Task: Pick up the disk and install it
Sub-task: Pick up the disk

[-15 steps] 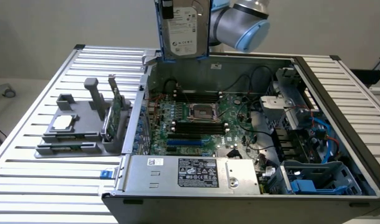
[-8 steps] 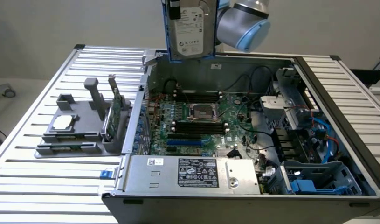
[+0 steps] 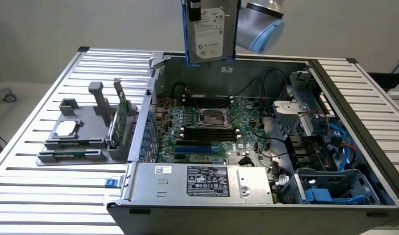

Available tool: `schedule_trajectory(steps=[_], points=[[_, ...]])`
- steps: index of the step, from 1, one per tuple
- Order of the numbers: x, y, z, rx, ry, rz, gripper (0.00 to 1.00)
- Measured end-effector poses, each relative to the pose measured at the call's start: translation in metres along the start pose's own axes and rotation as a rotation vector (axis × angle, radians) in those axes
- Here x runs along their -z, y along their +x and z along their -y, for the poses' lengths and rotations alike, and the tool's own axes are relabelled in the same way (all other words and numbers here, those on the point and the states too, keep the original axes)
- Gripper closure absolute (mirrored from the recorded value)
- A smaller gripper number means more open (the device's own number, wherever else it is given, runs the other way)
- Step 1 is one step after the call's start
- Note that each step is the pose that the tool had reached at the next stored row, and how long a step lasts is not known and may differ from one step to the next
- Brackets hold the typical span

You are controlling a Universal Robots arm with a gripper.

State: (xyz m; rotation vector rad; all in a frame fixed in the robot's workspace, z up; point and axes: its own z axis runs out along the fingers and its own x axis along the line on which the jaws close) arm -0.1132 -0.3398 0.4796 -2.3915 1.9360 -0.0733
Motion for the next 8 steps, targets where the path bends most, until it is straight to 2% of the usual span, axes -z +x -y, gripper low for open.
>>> schedule_trajectory(steps=[8], points=[[-0.0019,0.020,0.0253,0.002,0.0000,0.0003,0.67]])
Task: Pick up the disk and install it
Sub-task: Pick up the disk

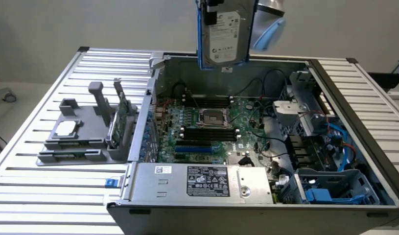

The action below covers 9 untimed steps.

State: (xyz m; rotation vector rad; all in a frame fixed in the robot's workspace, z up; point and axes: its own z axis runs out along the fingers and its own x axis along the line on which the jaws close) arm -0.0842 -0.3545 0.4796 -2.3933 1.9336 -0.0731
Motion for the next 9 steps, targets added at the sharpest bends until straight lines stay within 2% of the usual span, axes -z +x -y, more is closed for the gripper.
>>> schedule_trajectory(steps=[5,9], points=[[0.0015,0.014,0.0207,0.000,-0.0016,0.0003,0.67],[0.0017,0.025,0.0357,0.000,-0.0057,0.0013,0.67]])
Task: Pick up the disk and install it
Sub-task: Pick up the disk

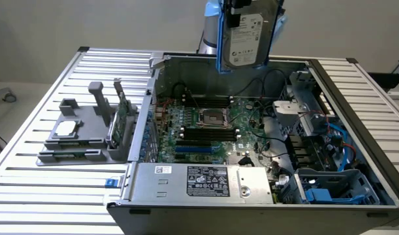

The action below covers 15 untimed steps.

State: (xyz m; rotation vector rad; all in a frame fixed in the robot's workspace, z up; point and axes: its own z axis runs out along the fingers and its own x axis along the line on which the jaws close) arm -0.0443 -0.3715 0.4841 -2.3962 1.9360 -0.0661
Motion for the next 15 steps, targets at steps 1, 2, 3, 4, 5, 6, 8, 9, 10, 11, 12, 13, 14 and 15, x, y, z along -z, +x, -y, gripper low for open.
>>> schedule_trajectory(steps=[1,2,3,4,5,6,8,9,10,11,12,13,14,15], points=[[-0.0002,0.003,0.0033,0.000,-0.0019,0.0002,0.67],[-0.0004,0.006,0.0063,0.000,-0.0035,0.0001,0.67],[-0.0006,0.008,0.0093,0.000,-0.0047,-0.0004,0.67],[-0.0008,0.011,0.0125,0.000,-0.0061,-0.0013,0.67],[-0.0011,0.013,0.0157,0.000,-0.0074,-0.0017,0.67],[-0.0013,0.015,0.0195,0.000,-0.0084,-0.0016,0.67],[-0.0019,0.021,0.0277,0.000,-0.0102,-0.0012,0.67],[-0.0022,0.024,0.0318,0.000,-0.0111,-0.0011,0.67],[-0.0025,0.026,0.0358,0.000,-0.0120,-0.0009,0.67],[-0.0027,0.029,0.0398,0.000,-0.0128,-0.0008,0.67],[-0.0030,0.032,0.0438,0.000,-0.0135,-0.0006,0.67],[-0.0033,0.035,0.0479,0.000,-0.0142,-0.0004,0.67],[-0.0036,0.037,0.0518,0.000,-0.0148,-0.0003,0.67],[-0.0039,0.040,0.0558,0.000,-0.0152,-0.0002,0.67]])
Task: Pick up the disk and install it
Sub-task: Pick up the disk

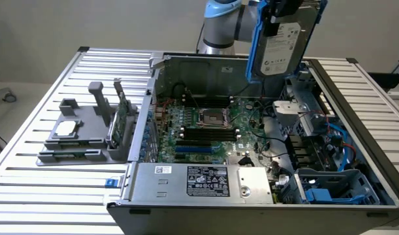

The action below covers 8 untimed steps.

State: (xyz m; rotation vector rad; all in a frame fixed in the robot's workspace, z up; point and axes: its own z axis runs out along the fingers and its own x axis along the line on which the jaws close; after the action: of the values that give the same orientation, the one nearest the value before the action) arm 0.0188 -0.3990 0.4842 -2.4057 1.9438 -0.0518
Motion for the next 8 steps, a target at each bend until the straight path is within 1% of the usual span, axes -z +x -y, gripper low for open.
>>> schedule_trajectory(steps=[3,5,8], points=[[-0.0007,0.009,0.0118,0.000,-0.0012,0.0002,0.67],[-0.0009,0.013,0.0165,0.000,-0.0017,0.0004,0.67],[-0.0014,0.021,0.0252,0.000,-0.0047,0.0011,0.67]])
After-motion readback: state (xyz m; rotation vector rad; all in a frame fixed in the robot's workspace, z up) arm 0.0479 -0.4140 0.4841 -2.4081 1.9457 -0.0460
